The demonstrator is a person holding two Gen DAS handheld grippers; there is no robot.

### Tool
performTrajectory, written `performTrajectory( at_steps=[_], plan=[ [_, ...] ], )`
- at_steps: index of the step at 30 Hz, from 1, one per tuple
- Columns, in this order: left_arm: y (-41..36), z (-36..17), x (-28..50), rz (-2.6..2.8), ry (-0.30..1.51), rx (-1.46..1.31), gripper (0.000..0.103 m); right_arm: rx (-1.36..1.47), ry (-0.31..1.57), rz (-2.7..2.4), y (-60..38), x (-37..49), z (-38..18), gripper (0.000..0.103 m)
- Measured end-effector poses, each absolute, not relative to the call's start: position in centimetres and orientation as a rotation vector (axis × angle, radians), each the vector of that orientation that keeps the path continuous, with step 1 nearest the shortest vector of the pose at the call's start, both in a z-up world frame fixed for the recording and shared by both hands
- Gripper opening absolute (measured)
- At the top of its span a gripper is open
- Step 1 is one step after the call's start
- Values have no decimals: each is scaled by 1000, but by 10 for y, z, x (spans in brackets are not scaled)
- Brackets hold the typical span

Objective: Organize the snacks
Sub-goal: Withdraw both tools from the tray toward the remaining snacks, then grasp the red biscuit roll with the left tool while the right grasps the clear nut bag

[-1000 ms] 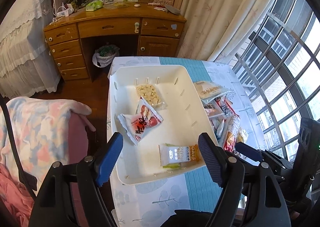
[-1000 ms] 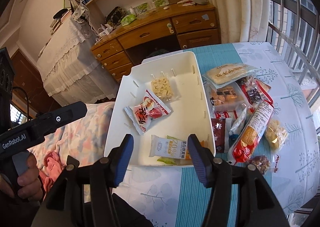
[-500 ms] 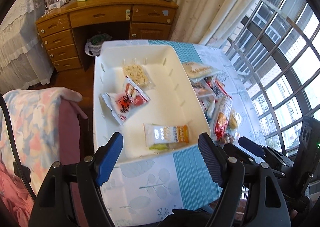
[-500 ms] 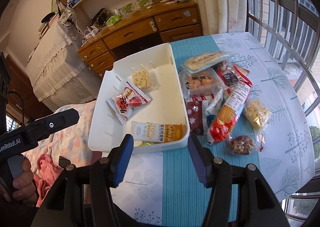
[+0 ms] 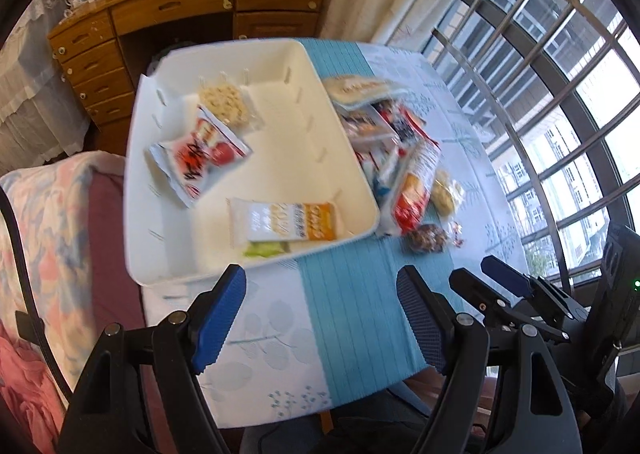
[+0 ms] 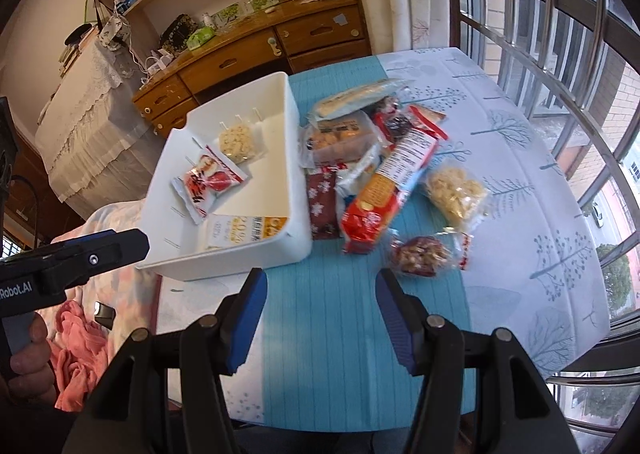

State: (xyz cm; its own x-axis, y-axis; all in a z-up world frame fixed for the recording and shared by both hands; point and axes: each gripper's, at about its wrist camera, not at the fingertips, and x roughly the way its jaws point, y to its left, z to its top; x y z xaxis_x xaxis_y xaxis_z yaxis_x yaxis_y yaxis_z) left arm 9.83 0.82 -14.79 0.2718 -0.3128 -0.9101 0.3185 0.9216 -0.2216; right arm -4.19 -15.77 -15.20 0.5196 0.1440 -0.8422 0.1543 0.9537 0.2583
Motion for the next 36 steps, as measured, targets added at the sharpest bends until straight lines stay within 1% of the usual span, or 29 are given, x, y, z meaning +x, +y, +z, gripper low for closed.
performTrajectory(
  at_steps=[12,18,23,26,30,36],
  plan=[
    [-65,-173,83,-448,1313,19,77,243,1077,-11,-207,-59,-171,57],
    [-98,-177,90,-445,1333,31,77,85,1060,72,-223,-58,-178,57],
    [-127,-184,103,-438,1331,102,77,-4,1023,177,-233,-58,-192,57],
    [-143,-189,112,-449,1336,144,77,-104,981,238,-232,-60,-200,57],
    [-164,-200,127,-430,1344,215,77,-234,960,278,-226,-60,-215,57],
    [-190,-226,150,-414,1420,275,77,-365,925,311,-213,-57,-236,57]
  ],
)
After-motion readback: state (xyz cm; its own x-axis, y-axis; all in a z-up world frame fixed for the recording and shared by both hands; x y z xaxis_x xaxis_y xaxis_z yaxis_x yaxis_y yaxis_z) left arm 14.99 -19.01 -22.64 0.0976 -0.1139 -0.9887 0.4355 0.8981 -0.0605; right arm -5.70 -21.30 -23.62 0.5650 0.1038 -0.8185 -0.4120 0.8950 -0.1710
